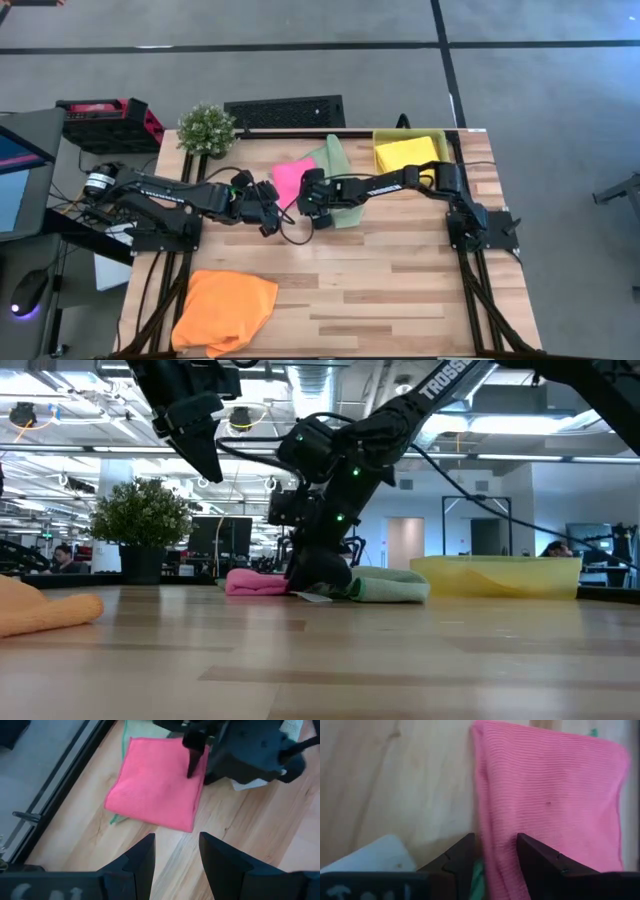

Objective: Fold microfiber towels
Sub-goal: Put the pink towel into the bin

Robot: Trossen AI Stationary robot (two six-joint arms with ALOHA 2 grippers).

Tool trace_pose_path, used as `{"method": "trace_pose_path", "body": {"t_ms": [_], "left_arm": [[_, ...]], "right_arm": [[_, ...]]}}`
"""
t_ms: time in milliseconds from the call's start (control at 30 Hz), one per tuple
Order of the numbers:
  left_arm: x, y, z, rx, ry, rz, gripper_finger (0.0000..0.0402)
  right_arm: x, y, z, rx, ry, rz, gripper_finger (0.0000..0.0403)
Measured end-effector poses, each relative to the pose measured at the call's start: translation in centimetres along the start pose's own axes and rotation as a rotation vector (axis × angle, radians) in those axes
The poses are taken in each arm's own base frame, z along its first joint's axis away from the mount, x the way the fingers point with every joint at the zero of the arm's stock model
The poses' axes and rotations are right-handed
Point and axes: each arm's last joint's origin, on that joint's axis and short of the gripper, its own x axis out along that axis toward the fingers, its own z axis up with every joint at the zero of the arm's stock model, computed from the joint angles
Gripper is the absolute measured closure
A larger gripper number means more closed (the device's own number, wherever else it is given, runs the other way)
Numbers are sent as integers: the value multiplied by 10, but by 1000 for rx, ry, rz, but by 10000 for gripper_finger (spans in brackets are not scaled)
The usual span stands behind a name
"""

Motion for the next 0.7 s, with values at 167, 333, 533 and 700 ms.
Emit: {"method": "trace_pose_path", "body": {"t_ms": [167,333,533,700], "left_arm": [[0,0,0,1,1,1,256],[0,0,0,3,4,2,256],[0,0,-1,6,9,4,256],[0,0,-1,8,11,6,256]], "right_arm": [[5,8,3,-18,8,-20,237],[-1,11,6,-29,21,-38,277],[-3,7,7,-55,74,-111,370],[-8,6,11,-87,61,-119,384]]}}
